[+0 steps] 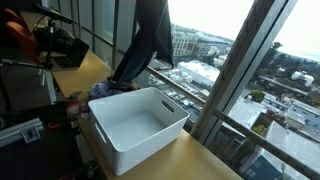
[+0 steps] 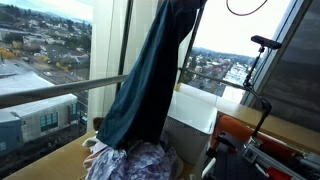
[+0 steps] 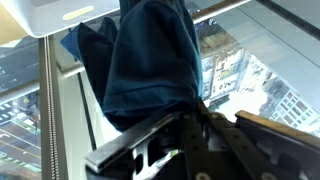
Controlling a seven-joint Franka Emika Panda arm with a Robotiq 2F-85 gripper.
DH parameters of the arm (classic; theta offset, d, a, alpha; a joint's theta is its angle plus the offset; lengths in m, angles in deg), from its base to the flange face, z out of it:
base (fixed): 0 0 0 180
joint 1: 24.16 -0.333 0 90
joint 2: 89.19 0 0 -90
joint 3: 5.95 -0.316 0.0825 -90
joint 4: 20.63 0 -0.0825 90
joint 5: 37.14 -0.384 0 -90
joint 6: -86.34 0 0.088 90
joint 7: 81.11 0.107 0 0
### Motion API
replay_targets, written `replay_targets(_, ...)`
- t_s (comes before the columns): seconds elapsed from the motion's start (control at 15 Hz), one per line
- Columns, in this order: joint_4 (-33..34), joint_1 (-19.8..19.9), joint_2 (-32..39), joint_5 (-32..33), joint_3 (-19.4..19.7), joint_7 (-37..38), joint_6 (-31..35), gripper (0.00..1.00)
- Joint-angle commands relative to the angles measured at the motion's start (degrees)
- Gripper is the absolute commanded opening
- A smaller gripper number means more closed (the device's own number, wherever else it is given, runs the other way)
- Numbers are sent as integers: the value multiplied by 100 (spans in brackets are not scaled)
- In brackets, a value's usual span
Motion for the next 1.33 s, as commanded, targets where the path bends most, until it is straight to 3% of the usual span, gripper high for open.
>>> replay_targets(0.0, 673, 136, 353, -217, 134, -133, -318, 2)
replay_targets(0.8, 2108, 830, 593, -722, 783, -405, -1168, 2)
replay_targets(0.93, 2052, 867, 447, -770, 815, -452, -1170, 2)
replay_targets(1.27, 1112, 766, -18, -701, 696, -493, -827, 2)
